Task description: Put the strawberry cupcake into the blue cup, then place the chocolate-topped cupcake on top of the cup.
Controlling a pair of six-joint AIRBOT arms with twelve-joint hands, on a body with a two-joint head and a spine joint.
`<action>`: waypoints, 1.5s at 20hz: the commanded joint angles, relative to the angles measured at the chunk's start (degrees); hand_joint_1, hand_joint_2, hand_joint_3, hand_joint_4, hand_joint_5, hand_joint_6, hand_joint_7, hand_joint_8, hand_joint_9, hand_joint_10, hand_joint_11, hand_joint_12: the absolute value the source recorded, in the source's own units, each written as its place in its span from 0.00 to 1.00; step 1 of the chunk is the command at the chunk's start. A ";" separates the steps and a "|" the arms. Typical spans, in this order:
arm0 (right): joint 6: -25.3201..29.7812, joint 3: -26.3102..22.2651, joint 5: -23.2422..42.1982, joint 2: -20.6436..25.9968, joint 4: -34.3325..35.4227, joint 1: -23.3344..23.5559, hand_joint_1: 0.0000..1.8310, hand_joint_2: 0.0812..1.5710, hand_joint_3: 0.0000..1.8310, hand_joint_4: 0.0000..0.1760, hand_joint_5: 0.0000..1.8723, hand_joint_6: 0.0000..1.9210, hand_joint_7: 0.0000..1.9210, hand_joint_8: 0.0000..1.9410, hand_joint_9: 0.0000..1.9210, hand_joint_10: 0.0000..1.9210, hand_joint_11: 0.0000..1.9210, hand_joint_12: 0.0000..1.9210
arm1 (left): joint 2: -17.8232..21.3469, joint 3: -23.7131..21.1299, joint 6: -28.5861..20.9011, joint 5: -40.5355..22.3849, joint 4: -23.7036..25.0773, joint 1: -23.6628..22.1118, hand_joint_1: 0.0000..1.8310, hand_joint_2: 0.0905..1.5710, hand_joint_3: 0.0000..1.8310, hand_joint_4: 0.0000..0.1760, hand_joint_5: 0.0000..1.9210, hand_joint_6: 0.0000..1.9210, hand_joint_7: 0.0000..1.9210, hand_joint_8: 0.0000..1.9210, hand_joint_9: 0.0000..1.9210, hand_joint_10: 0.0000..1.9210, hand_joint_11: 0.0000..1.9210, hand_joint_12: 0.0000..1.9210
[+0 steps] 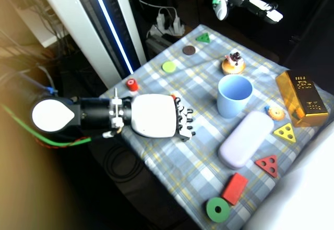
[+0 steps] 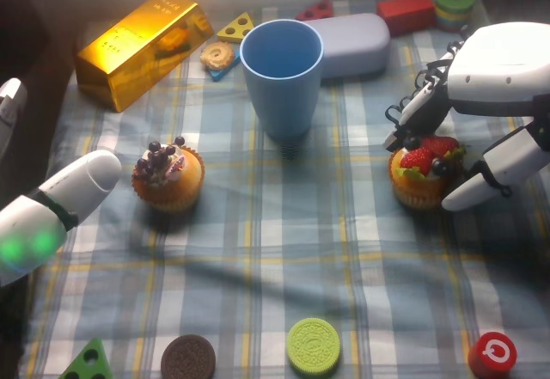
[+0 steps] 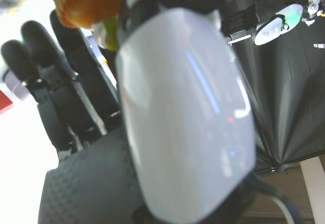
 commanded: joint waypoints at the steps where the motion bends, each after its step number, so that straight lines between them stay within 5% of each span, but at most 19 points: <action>1: 0.19 0.04 2.75 0.08 1.72 0.48 0.43 0.66 0.00 0.00 0.49 0.00 0.53 0.00 0.55 0.01 0.36 0.48 | 0.12 0.04 -0.12 -6.84 2.44 -0.12 0.00 0.53 0.00 0.12 0.03 0.00 0.03 0.00 0.00 0.00 0.00 0.00; 6: 0.19 0.02 2.92 0.35 2.78 0.55 0.45 0.65 0.00 0.00 0.56 0.00 0.62 0.00 0.65 0.01 0.36 0.67 | 0.10 0.04 -0.12 -6.84 2.40 -0.10 0.00 0.52 0.00 0.19 0.03 0.00 0.02 0.00 0.00 0.00 0.00 0.00; 10: 0.19 -0.02 4.14 1.32 4.71 2.31 0.43 0.64 0.00 0.00 0.56 0.00 0.60 0.00 0.64 0.01 0.32 0.72 | 0.09 -0.03 -0.12 -6.84 2.29 -0.02 0.00 0.54 0.00 0.00 0.04 0.00 0.04 0.00 0.00 0.00 0.00 0.00; 11: 0.19 -0.01 4.14 1.49 4.70 2.83 0.54 0.66 0.00 0.73 0.56 0.35 0.60 0.01 0.64 0.01 0.31 0.74 | 0.08 -0.04 -0.12 -6.84 2.28 -0.02 0.00 0.54 0.00 0.00 0.04 0.00 0.04 0.00 0.00 0.00 0.00 0.00; 12: 0.19 -0.04 4.29 1.75 4.69 3.30 0.55 0.68 0.00 0.95 0.53 0.47 0.61 0.01 0.63 0.00 0.30 0.72 | 0.06 -0.05 -0.12 -6.84 2.28 -0.02 0.00 0.52 0.00 0.08 0.04 0.00 0.04 0.00 0.00 0.00 0.00 0.00; 14: 0.19 -0.02 4.56 2.37 4.69 5.08 0.54 0.70 0.00 1.00 0.50 0.54 0.61 0.00 0.60 0.00 0.26 0.68 | 0.08 -0.07 -0.12 -6.84 2.15 0.06 0.00 0.51 0.00 0.16 0.03 0.00 0.04 0.00 0.00 0.00 0.00 0.00; 15: 0.19 0.03 4.69 2.68 4.65 6.52 0.54 0.71 0.00 0.92 0.48 0.57 0.61 0.00 0.60 0.00 0.28 0.68 | 0.08 -0.05 -0.12 -6.84 2.10 0.06 0.00 0.51 0.00 0.16 0.03 0.00 0.04 0.00 0.00 0.00 0.00 0.00; 16: 0.19 0.14 4.75 2.78 4.55 7.76 0.58 0.70 0.00 0.37 0.52 0.52 0.59 0.00 0.56 0.00 0.21 0.71 | 0.09 -0.03 -0.12 -6.84 2.11 0.06 0.00 0.51 0.00 0.18 0.03 0.00 0.03 0.00 0.00 0.00 0.00 0.00; 17: 0.19 0.40 4.78 2.79 4.47 9.35 0.58 0.69 0.00 0.21 0.53 0.50 0.58 0.00 0.54 0.00 0.18 0.69 | 0.08 0.00 -0.12 -6.84 2.12 0.06 0.00 0.51 0.00 0.18 0.03 0.00 0.03 0.00 0.00 0.00 0.00 0.00; 19: 0.19 1.09 5.01 2.27 4.49 10.76 0.58 0.69 0.00 0.25 0.53 0.50 0.57 0.00 0.52 0.00 0.17 0.65 | 0.00 0.10 -0.12 -6.80 2.12 0.05 0.00 0.50 0.00 0.22 0.03 0.00 0.03 0.00 0.00 0.00 0.00 0.00; 20: 0.20 1.69 5.42 2.27 4.59 10.98 0.57 0.69 0.00 0.51 0.53 0.49 0.54 0.00 0.49 0.00 0.16 0.65 | -0.13 0.15 -0.12 -6.81 2.08 0.04 0.00 0.50 0.00 0.29 0.03 0.00 0.03 0.00 0.00 0.00 0.00 0.00; 21: 0.74 2.40 5.96 1.72 4.59 11.38 0.57 0.68 0.00 0.72 0.54 0.48 0.52 0.00 0.47 0.00 0.12 0.67 | -0.20 0.21 -0.12 -6.80 2.06 0.04 0.00 0.50 0.00 0.10 0.04 0.00 0.04 0.01 0.00 0.00 0.00 0.00; 22: 1.15 2.73 6.22 1.50 4.59 11.69 0.57 0.68 0.00 0.72 0.54 0.48 0.52 0.00 0.47 0.00 0.12 0.67 | -0.21 0.23 -0.12 -6.70 2.09 0.04 0.00 0.50 0.00 0.10 0.04 0.00 0.04 0.01 0.00 0.00 0.00 0.00; 23: 1.64 3.10 6.43 1.44 4.55 12.55 0.55 0.69 0.00 0.99 0.52 0.51 0.29 0.00 0.20 0.00 0.02 0.51 | -0.16 0.26 -0.12 -6.51 2.19 0.04 0.00 0.51 0.00 0.09 0.04 0.01 0.04 0.01 0.00 0.00 0.00 0.00; 25: 1.70 4.25 6.43 1.01 4.46 14.54 0.54 0.71 0.00 1.00 0.49 0.56 0.37 0.01 0.31 0.03 0.06 0.54 | -0.04 0.31 -0.12 -6.25 2.20 0.03 0.00 0.50 0.00 0.19 0.04 0.00 0.04 0.00 0.00 0.00 0.00 0.00; 26: 1.75 4.81 6.43 0.62 4.47 15.29 0.54 0.73 0.00 0.67 0.47 0.59 0.46 0.01 0.42 0.04 0.16 0.53 | -0.05 0.33 -0.12 -6.20 2.20 0.03 0.00 0.50 0.00 0.16 0.03 0.00 0.03 0.00 0.00 0.00 0.00 0.00; 27: 1.78 5.55 6.43 0.00 4.47 16.21 0.64 0.71 0.00 0.05 0.53 0.52 0.45 0.46 0.46 0.03 0.18 0.54 | -0.11 0.33 -0.12 -6.17 2.19 0.03 0.00 0.50 0.00 0.17 0.03 0.00 0.03 0.00 0.00 0.00 0.00 0.00; 28: 1.86 6.33 6.43 -0.75 4.47 17.13 0.65 0.71 0.00 0.20 0.52 0.52 0.48 0.54 0.53 0.04 0.29 0.53 | -0.14 0.33 -0.12 -6.13 2.19 0.03 0.00 0.51 0.00 0.21 0.03 0.00 0.02 0.00 0.00 0.00 0.00 0.00; 30: 1.94 7.99 6.64 -3.12 4.61 18.83 0.66 0.70 0.00 0.22 0.52 0.50 0.51 0.52 0.58 0.03 0.36 0.47 | -0.22 0.40 -0.12 -6.21 2.17 0.02 0.00 0.51 0.00 0.20 0.02 0.00 0.02 0.00 0.00 0.00 0.00 0.00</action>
